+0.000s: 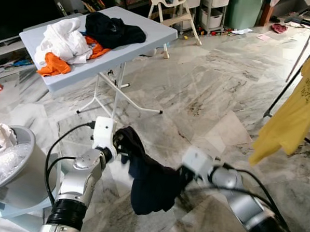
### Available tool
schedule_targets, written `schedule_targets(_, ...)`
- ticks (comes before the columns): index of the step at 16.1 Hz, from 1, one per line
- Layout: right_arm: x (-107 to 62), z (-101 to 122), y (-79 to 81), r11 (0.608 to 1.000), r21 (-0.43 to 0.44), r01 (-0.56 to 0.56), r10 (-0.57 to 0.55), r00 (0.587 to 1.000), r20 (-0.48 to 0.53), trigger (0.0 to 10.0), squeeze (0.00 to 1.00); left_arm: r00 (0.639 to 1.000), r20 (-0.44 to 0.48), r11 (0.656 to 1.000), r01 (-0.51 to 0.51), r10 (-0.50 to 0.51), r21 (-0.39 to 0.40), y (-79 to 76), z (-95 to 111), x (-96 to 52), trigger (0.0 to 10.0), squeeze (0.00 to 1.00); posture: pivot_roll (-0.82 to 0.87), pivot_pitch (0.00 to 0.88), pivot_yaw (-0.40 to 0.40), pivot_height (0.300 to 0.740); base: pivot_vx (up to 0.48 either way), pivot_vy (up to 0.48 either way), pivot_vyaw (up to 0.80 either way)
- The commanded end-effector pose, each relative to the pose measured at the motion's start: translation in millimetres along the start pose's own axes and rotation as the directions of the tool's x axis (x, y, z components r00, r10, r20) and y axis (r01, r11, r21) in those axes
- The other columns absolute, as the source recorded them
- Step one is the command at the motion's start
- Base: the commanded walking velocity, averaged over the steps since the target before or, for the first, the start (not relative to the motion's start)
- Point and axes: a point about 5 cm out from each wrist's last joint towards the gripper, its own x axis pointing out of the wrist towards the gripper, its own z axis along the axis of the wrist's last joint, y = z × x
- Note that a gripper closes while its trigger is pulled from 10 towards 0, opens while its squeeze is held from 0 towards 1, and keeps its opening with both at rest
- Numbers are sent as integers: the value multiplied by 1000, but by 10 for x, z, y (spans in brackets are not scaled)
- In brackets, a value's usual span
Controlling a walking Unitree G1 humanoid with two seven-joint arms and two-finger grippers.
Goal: Hang hanger
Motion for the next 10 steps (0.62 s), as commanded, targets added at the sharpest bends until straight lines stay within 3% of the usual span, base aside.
schedule_targets(1, 3, 91, 50, 999, -28, -38, 39, 998, 40, 10000, 1000, 998, 25, 998, -55, 55, 9, 113, 65, -8, 0, 0, -137, 14, 126, 740, 0, 0, 0)
schedule_targets(2, -21, 165, 74, 995, -9, -95, 96, 991, 95, 10000, 1000, 992, 34, 992, -124, 123, 27, 202, 88, 11, 0, 0, -139, 15, 132, 740, 0, 0, 0)
schedule_targets(4, -53, 245, 72, 988, 25, -150, 143, 975, 171, 10000, 1000, 986, 21, 985, -165, 164, 51, 254, 83, 42, 0, 0, -144, 16, 136, 740, 0, 0, 0)
schedule_targets(5, -44, 303, -22, 981, 158, -114, 78, 973, 215, 10000, 1000, 986, 9, 984, -168, 167, 60, 252, 71, 60, 0, 0, -147, 16, 137, 740, 0, 0, 0)
schedule_targets(6, -25, 334, -124, 948, 309, -75, 0, 972, 235, 10000, 1000, 985, 7, 983, -170, 170, 64, 252, 67, 73, 0, 0, -149, 16, 137, 740, 0, 0, 0)
schedule_targets(7, -37, 341, -169, 914, 395, -96, -12, 965, 264, 10000, 1000, 983, 10, 981, -183, 183, 67, 264, 71, 86, 0, 0, -149, 17, 138, 740, 0, 0, 0)
schedule_targets(9, -92, 344, -117, 896, 407, -179, 45, 947, 318, 10000, 1000, 981, 16, 979, -196, 195, 63, 274, 71, 111, 0, 0, -152, 15, 137, 740, 0, 0, 0)
schedule_targets(10, -67, 308, -124, 902, 410, -135, 12, 957, 289, 10000, 1000, 983, 12, 981, -183, 183, 65, 248, 59, 116, 0, 0, -152, 13, 138, 740, 0, 0, 0)
